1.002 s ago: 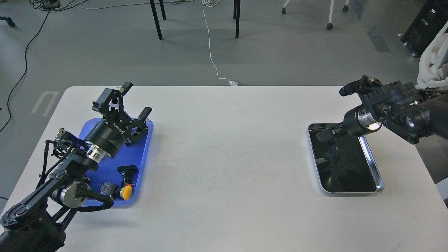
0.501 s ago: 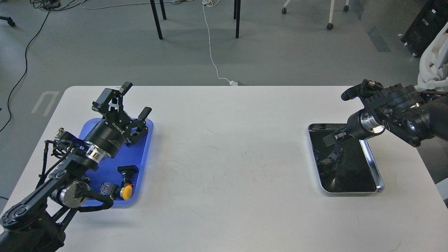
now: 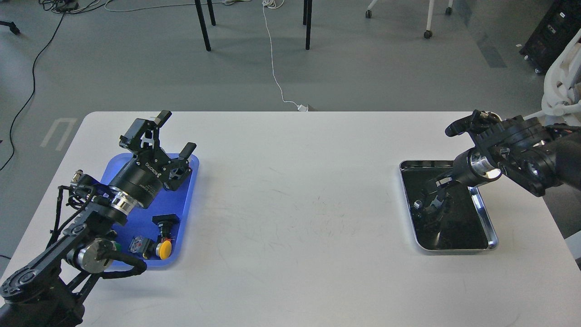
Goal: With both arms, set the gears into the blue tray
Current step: 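Lower the right gripper into the metal tray and grasp another black part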
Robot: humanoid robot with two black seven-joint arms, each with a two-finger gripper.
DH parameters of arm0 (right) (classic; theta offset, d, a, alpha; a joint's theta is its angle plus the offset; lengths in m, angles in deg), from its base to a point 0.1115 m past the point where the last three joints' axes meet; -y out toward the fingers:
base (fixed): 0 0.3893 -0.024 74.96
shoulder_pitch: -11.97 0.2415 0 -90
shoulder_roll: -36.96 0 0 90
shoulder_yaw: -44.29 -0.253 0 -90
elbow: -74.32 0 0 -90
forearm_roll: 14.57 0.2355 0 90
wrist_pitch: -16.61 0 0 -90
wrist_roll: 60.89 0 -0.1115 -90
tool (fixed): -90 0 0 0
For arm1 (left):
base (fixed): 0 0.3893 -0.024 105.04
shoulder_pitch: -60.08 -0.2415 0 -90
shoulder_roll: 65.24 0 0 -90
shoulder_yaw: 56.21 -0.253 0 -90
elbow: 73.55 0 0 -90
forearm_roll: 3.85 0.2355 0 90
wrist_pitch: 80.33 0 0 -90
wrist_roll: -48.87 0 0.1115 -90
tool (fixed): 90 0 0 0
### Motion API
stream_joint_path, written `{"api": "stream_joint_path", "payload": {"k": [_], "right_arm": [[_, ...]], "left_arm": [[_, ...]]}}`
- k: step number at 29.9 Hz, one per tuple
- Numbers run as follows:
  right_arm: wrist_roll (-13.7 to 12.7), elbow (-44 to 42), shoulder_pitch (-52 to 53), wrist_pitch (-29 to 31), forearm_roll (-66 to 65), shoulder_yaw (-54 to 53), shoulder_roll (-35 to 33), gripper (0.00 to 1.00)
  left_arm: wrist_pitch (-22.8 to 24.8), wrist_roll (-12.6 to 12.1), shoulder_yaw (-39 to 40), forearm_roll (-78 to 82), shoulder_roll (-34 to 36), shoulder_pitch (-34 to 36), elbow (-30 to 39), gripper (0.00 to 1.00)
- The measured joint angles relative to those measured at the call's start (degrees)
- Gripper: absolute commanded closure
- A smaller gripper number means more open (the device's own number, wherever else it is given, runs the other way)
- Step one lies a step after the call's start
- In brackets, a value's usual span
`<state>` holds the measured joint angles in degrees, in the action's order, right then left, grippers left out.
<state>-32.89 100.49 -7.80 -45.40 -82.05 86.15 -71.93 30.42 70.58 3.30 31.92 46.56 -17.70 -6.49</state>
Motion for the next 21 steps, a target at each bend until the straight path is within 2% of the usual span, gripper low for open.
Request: {"api": "stream_joint_path", "payload": {"k": [21], "right_arm": [[-0.01, -1.65, -1.06, -3.17, 0.63, -0.63, 0.29, 0.4]], "left_arm": [[0.0, 0.07, 0.09, -0.09, 0.08, 0.0, 0.08, 0.02]]}}
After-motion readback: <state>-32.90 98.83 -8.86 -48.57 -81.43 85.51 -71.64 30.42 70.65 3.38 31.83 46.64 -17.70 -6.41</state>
